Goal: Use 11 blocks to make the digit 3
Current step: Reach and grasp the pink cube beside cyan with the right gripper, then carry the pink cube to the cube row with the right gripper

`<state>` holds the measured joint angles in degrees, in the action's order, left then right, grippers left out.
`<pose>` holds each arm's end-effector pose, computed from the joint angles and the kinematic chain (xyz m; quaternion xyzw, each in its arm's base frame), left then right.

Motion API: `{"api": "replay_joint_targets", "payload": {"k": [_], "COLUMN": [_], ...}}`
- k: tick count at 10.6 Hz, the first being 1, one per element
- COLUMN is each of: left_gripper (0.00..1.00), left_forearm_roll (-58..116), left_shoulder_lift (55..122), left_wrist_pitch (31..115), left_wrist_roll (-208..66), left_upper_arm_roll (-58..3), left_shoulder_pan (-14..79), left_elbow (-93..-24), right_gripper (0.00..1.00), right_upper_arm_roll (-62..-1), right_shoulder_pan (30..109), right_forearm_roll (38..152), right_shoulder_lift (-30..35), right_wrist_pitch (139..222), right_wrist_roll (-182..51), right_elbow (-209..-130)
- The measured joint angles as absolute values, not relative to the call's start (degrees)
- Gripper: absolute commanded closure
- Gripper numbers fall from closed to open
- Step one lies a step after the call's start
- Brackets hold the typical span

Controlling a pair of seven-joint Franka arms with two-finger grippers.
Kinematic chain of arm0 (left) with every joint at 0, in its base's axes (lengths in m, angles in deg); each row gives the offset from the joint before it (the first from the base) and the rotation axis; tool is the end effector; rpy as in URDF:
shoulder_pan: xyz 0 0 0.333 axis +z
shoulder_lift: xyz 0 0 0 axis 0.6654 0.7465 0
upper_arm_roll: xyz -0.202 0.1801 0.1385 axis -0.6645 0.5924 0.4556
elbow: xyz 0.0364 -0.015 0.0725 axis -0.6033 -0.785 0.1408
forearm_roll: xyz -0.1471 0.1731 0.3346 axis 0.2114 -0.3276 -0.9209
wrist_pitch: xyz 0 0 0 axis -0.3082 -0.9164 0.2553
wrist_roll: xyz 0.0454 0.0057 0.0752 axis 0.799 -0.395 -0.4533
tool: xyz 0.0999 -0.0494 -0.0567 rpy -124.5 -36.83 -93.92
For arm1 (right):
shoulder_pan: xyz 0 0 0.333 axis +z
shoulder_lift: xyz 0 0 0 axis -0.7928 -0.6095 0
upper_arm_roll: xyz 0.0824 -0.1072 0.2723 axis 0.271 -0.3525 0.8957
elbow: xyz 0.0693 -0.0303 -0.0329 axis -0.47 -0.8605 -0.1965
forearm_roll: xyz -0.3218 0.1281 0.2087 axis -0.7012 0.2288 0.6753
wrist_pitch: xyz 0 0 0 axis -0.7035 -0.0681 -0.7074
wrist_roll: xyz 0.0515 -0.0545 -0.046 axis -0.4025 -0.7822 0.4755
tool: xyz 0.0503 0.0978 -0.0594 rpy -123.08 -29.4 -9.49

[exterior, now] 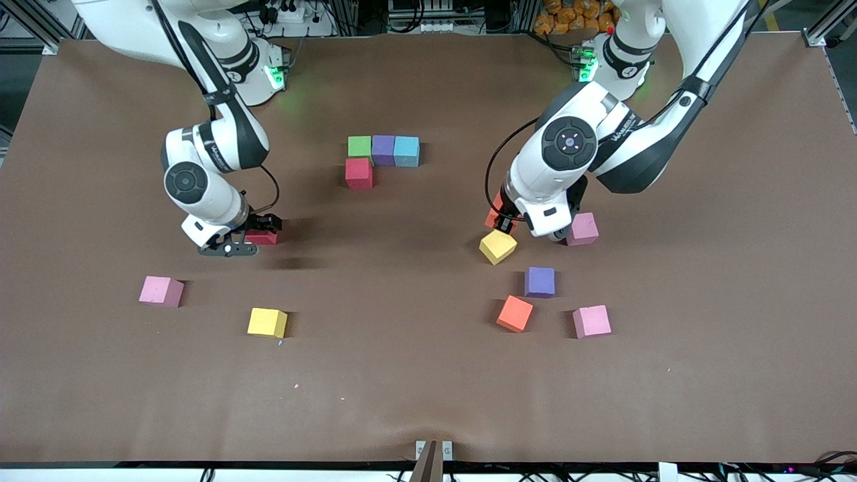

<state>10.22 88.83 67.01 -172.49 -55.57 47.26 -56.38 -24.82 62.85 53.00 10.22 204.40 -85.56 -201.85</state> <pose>0.5235 -0.3775 0.3592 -0.8366 -0.5402 0.0913 0.0081 0.5049 0.1049 0.1762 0.9973 0.0063 -0.0626 0.0387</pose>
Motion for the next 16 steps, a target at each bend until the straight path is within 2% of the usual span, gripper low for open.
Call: {"api": "replay_joint_targets", "payload": {"k": [2, 3, 4, 5, 9, 11, 13, 16], "left_gripper": [1.00, 1.00, 1.00, 1.00, 1.00, 1.00, 1.00, 1.00], "left_forearm_roll": [10.22, 10.22, 10.22, 10.22, 10.22, 10.22, 10.22, 10.22], "left_shoulder_lift": [88.83, 88.83, 88.83, 88.83, 88.83, 88.87, 88.97, 89.00], "left_wrist_pitch": [66.97, 66.97, 66.96, 66.95, 66.71, 66.36, 66.06, 66.03], "left_wrist_roll": [-172.49, -172.49, -172.49, -172.49, -172.43, -172.43, -172.43, -172.43], "left_upper_arm_roll": [-55.57, -55.57, -55.57, -55.57, -55.64, -55.65, -55.62, -55.58], "left_shoulder_pan": [47.26, 47.26, 47.25, 47.25, 47.08, 47.04, 47.07, 47.31], "left_elbow": [-56.38, -56.38, -56.38, -56.38, -56.42, -56.49, -56.58, -56.55], "right_gripper": [0.04, 0.51, 0.78, 0.83, 0.83, 0.83, 0.83, 0.83], "right_upper_arm_roll": [-24.82, -24.82, -24.82, -24.83, -23.85, -21.76, -20.80, -20.59], "right_shoulder_pan": [62.73, 62.63, 62.39, 62.08, 62.00, 62.90, 66.35, 72.59], "right_forearm_roll": [53.00, 53.00, 53.00, 53.00, 53.00, 54.10, 58.63, 64.53], "right_shoulder_lift": [8.60, 8.13, 7.72, 7.36, 7.01, 7.02, 7.03, 6.54], "right_wrist_pitch": [205.24, 205.32, 205.31, 205.30, 204.84, 200.51, 196.48, 196.07], "right_wrist_roll": [-85.56, -85.56, -85.56, -85.54, -85.57, -86.56, -87.24, -91.45], "right_elbow": [-201.84, -201.83, -201.86, -201.90, -200.79, -196.74, -192.16, -190.90]}}
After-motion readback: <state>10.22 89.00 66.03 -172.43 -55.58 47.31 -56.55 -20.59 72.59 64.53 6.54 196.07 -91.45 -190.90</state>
